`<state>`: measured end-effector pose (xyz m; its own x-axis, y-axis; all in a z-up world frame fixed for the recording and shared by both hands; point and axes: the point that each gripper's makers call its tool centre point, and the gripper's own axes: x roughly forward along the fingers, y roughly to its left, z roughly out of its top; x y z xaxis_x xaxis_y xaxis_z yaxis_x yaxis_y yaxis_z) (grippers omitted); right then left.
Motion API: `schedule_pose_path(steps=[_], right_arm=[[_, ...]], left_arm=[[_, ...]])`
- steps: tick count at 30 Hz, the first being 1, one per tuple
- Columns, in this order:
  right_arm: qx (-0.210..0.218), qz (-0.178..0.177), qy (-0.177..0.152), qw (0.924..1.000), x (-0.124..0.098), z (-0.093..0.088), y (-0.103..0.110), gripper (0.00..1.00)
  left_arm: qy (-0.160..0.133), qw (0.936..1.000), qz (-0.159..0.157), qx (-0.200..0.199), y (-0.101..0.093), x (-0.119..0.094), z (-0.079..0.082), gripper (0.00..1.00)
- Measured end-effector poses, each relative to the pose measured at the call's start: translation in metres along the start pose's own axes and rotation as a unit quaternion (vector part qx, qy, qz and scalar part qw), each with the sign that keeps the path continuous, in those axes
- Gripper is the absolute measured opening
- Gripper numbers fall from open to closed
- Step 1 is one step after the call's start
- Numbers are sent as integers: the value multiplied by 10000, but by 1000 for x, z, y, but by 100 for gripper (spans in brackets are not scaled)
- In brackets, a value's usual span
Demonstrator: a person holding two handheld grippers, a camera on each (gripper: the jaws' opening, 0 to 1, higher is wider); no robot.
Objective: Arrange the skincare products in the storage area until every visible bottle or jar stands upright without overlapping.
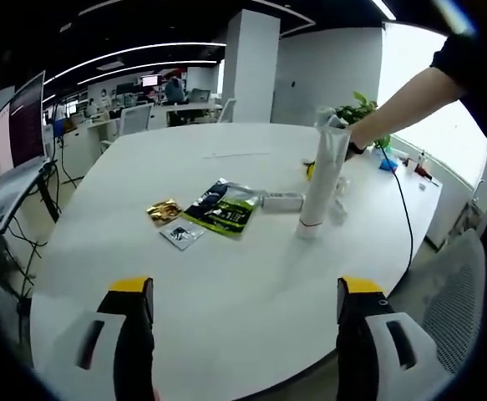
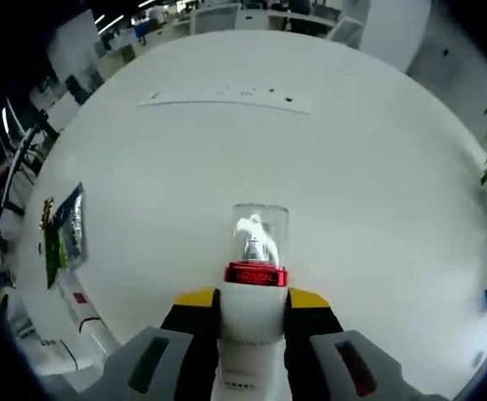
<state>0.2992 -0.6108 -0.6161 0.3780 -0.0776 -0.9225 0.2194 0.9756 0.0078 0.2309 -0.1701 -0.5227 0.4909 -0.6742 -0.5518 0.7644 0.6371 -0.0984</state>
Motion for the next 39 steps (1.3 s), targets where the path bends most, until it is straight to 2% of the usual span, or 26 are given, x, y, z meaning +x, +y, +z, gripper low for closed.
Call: schedule_pose_path(steps=[3, 5, 8, 10, 12, 14, 15, 18, 20, 21, 22, 25, 32, 37, 39], right_arm=[[-110, 54, 45, 9999, -8, -10, 9, 21], [-229, 95, 34, 9997, -11, -11, 10, 21], [-411, 64, -212, 9989, -23, -7, 7, 21], [-396, 51, -420, 9983, -32, -3, -1, 21], [-336, 105, -542, 9979, -52, -3, -2, 20], [-279, 148, -658, 9973, -51, -3, -1, 20], [-168, 166, -872, 9959, -55, 0, -2, 20], [-82, 214, -1083, 9939, -73, -9, 3, 20], [-86, 215, -1170, 9929, -68, -4, -2, 20], [-114, 195, -1261, 9918, -73, -10, 0, 20], [-128, 196, -1306, 9912, -77, -13, 2, 20], [-87, 257, -1470, 9888, -78, -8, -1, 20], [-20, 396, -1698, 9847, -97, -16, 6, 20], [-92, 421, -1946, 9799, -121, -17, 14, 20], [-92, 455, -2048, 9777, -129, -11, 15, 20]], left_arm=[[-16, 10000, 80, -33, 3, -2, 1, 83], [-5, 10000, 96, -24, 3, -1, 1, 83], [11, 10000, 86, 46, 2, -1, 0, 83], [13, 9999, 72, 82, 1, -1, 0, 83], [42, 9999, 63, 113, 1, -1, -2, 83], [54, 9999, 42, 135, 0, 0, -2, 83], [50, 9999, 32, 150, 0, 0, -2, 83], [52, 9998, 30, 185, -1, -1, -2, 81], [15, 9998, 55, 214, 1, -1, 0, 81], [5, 9997, 68, 216, 1, -1, 0, 80], [-1, 9997, 78, 223, 2, -1, 0, 80], [-5, 9994, 202, 298, 6, -2, 0, 81], [-22, 9990, 193, 395, 4, -3, 1, 80], [-73, 9987, 130, 486, 0, -2, 4, 80], [-25, 9985, 50, 540, -5, -1, 3, 79]])
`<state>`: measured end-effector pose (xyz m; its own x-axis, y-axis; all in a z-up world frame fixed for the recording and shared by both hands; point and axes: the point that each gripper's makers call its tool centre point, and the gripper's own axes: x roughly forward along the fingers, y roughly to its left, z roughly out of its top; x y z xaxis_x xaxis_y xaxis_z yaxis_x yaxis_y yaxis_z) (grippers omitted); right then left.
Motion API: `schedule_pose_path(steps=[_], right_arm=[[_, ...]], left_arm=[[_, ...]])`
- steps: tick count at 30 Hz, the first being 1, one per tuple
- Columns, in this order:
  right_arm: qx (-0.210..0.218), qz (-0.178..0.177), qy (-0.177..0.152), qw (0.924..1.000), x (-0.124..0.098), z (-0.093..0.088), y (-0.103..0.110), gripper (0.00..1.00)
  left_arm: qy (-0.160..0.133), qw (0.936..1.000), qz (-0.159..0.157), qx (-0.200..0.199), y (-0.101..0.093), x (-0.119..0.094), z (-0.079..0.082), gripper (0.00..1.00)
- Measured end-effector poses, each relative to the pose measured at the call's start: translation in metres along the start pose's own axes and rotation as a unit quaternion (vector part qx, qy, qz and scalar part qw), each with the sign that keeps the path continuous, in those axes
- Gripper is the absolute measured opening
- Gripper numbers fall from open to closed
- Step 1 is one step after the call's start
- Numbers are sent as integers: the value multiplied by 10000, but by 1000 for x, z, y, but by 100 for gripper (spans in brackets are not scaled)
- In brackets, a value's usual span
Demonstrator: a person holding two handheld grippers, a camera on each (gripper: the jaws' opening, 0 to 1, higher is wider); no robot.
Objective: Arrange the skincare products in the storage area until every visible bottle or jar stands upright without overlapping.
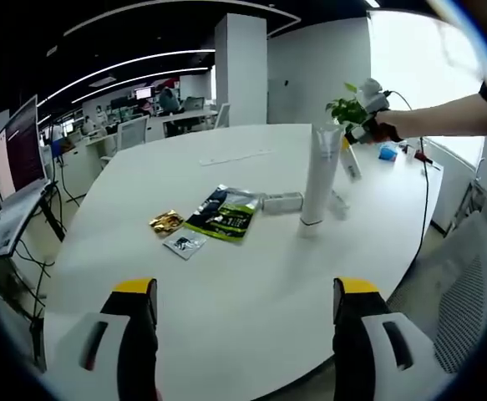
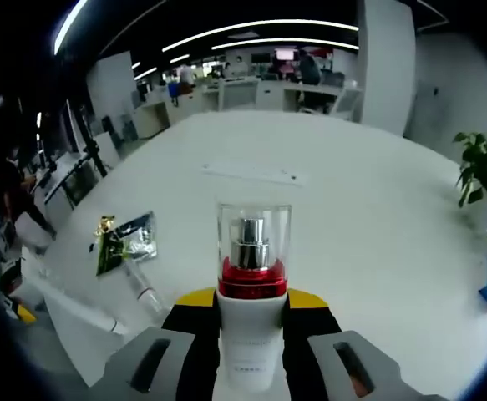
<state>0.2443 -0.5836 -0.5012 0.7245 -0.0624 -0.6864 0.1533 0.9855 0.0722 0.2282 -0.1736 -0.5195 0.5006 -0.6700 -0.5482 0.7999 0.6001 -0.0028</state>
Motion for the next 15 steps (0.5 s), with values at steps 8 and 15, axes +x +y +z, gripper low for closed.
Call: schedule_pose_path(steps=[8, 15], right_arm=[[-179, -105, -584, 9981, -58, 30, 32, 20], [-387, -156, -1147, 9925, -100, 47, 72, 20]], left_arm=[[43, 9986, -517, 51, -19, 4, -1, 78], [-201, 9938, -1077, -203, -36, 2, 8, 78]])
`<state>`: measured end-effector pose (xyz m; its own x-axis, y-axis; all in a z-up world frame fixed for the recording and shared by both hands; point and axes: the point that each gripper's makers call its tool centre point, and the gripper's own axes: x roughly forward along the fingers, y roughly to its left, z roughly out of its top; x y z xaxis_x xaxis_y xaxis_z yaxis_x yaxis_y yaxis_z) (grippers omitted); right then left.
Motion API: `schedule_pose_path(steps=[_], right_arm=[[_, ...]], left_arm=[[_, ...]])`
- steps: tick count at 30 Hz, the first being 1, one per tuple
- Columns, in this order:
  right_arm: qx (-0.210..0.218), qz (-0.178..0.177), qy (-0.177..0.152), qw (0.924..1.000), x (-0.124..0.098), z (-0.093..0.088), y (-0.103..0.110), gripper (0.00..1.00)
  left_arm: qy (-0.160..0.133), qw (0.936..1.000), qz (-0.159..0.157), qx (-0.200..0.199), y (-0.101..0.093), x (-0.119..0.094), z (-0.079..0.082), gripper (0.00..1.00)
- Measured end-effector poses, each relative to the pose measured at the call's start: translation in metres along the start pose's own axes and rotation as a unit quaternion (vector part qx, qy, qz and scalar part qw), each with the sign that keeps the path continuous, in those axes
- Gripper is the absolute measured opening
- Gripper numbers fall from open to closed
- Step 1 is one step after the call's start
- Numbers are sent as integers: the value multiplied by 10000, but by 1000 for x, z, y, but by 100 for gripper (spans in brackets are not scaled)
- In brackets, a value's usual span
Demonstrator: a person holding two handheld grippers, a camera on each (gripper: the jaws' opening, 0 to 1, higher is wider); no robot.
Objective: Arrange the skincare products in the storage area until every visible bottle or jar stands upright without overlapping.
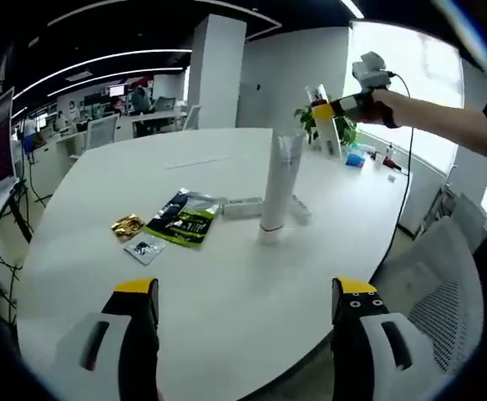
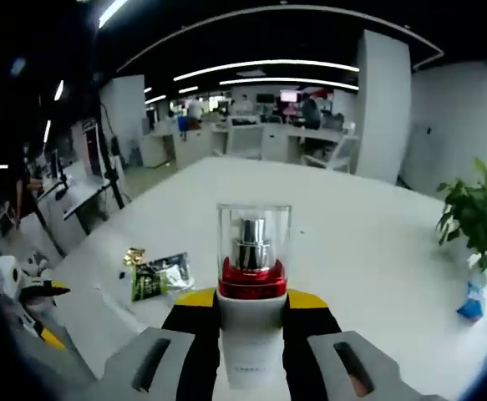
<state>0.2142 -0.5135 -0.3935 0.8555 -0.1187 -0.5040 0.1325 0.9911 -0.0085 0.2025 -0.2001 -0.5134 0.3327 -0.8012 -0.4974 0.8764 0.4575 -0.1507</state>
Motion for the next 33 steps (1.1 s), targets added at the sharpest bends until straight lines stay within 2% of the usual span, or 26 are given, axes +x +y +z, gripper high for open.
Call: schedule_pose_path(steps=[3, 5, 8, 16, 19, 21, 25, 26, 29, 33], right_arm=[[-118, -18, -209, 9997, -12, 6, 17, 20], [-24, -56, -429, 9991, -22, 6, 29, 20], [80, -66, -561, 9984, -32, 1, 41, 20], [-60, -51, -570, 9983, -52, -19, 71, 20], [-111, 63, -569, 9983, -56, -25, 85, 20], [-201, 188, -586, 9979, -58, -27, 97, 20], [-484, 361, -628, 9962, -62, -27, 122, 20], [-583, 387, -649, 9954, -62, -27, 127, 20], [-718, 467, -716, 9937, -62, -29, 144, 20], [-761, 715, -781, 9915, -63, -32, 168, 20]], left_arm=[[30, 9992, -277, 275, -14, 2, 1, 78], [5, 9984, -425, 375, -22, 2, 3, 78], [-21, 9971, -621, 435, -27, 2, 5, 78], [-130, 9945, -934, 456, -36, -6, 20, 76], [-241, 9935, -1082, 240, -40, -7, 29, 73], [-366, 9905, -1325, 37, -50, -10, 42, 70], [-806, 9812, -1699, -432, -67, -21, 81, 69], [-1040, 9776, -1734, -590, -66, -23, 95, 69], [-1287, 9743, -1743, -620, -65, -28, 118, 69], [-1391, 9742, -1674, -601, -70, -31, 134, 69]])
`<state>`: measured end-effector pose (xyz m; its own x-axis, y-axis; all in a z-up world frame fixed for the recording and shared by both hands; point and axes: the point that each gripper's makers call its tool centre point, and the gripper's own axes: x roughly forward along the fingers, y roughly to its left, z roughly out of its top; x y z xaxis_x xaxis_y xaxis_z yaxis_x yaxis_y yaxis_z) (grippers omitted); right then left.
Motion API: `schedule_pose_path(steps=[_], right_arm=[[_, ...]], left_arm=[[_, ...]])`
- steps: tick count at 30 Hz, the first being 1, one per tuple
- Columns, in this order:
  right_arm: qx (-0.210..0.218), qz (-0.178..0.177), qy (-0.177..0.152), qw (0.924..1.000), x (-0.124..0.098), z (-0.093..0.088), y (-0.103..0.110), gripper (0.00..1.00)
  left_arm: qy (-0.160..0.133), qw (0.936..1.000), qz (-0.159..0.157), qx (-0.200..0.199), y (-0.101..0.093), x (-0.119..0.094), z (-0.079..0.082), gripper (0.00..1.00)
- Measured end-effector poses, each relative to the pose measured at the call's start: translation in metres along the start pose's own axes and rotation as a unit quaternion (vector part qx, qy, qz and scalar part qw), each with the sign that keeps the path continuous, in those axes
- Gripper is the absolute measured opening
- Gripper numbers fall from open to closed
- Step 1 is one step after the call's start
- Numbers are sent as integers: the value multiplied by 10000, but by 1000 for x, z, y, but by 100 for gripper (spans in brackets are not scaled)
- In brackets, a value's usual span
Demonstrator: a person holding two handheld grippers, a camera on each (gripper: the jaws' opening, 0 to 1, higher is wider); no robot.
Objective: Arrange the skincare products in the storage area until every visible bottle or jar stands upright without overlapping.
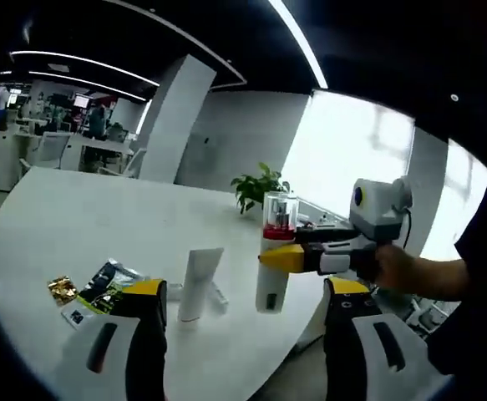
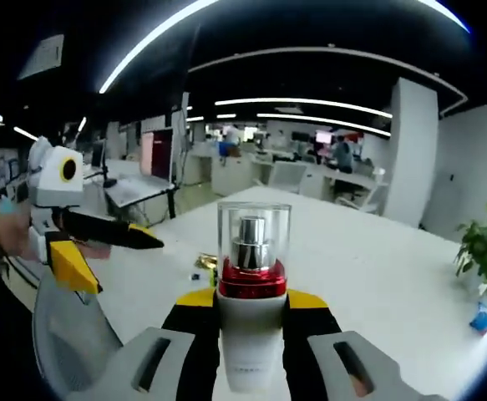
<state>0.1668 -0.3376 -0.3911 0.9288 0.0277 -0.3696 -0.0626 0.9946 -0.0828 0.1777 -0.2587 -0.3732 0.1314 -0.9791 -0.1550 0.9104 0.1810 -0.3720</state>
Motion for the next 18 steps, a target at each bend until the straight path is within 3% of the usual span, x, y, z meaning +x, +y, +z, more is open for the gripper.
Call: schedule_pose_path(steps=[6, 11, 15, 18], right_arm=[[-203, 222, -71, 9995, 2, 5, 31, 20], [-339, 371, -136, 9986, 4, 11, 50, 20], [-602, 388, -146, 9973, 7, 13, 60, 20], [-738, 383, -119, 9965, 7, 13, 63, 20]], left_arm=[[-283, 9994, 29, -196, -8, 0, 16, 65], [-269, 9996, 57, -118, -13, 5, 18, 62], [-486, 9984, 248, -174, -12, 1, 24, 47], [-469, 9983, 315, -134, -13, 2, 22, 46]])
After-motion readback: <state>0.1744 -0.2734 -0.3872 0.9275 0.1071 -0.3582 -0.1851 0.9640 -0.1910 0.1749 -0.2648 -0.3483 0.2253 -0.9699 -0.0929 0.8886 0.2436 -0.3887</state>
